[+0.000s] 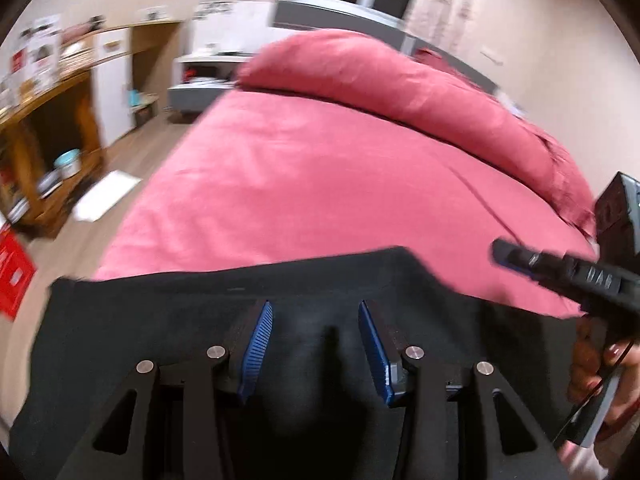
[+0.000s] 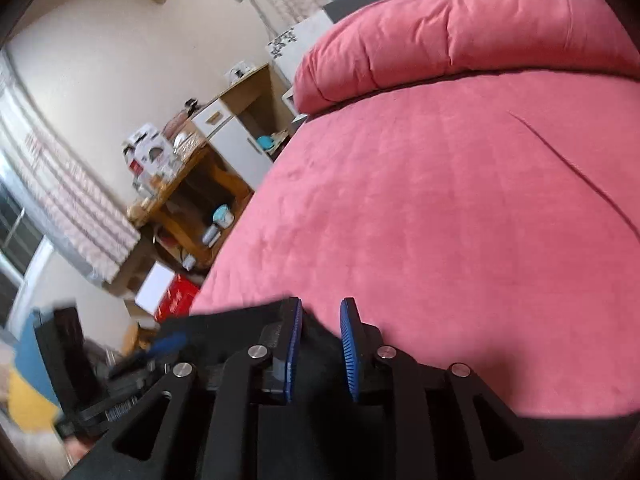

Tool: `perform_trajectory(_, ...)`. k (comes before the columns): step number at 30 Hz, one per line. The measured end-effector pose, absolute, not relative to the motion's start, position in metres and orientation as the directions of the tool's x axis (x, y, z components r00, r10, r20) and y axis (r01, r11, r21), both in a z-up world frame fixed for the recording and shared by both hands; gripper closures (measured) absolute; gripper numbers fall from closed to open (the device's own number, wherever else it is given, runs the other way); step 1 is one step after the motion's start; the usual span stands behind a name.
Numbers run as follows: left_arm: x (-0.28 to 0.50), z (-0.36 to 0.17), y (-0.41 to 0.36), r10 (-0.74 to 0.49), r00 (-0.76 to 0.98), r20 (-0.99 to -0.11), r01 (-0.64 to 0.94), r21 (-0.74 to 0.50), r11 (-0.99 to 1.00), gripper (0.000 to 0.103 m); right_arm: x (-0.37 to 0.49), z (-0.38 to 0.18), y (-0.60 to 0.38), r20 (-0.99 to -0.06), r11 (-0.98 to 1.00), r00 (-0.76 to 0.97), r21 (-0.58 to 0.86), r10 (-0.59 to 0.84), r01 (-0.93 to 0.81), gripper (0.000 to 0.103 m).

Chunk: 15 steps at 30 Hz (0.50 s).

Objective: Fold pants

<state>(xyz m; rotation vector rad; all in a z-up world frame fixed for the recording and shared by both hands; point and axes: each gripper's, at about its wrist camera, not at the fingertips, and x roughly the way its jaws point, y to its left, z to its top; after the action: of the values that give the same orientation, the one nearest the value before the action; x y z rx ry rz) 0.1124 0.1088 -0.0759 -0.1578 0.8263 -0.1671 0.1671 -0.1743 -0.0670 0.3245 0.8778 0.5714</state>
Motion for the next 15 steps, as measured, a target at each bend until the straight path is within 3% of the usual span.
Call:
perform_trajectory(3, 0.119, -0.08, 0.075, -0.237, 0.643, -0.729, 0.186, -0.151, 0.971, 0.058, 0.153, -0.083, -0.169, -0.715, 0.836, 0.441, 0.411, 0.543, -0.362, 0.081)
perform_trajectory(8, 0.14, -0.102, 0.035, -0.216, 0.57, -0.793, 0.277, -0.061, 0.959, 0.062, 0.142, -0.1, -0.175, -0.738, 0.858, 0.452, 0.353, 0.5, -0.373, 0.082)
perform_trajectory(10, 0.152, -0.11, 0.031, -0.184, 0.563, -0.806, 0.258, -0.04, 0.965, 0.062, 0.144, -0.106, -0.171, -0.76, 0.887, 0.478, 0.288, 0.441, -0.361, 0.1)
perform_trajectory(15, 0.176, -0.115, 0.018, -0.134, 0.6, -0.789, 0.246, 0.021, 0.969, 0.061, 0.154, -0.117, -0.174, -0.754, 0.912, 0.528, 0.241, 0.391, -0.331, 0.103)
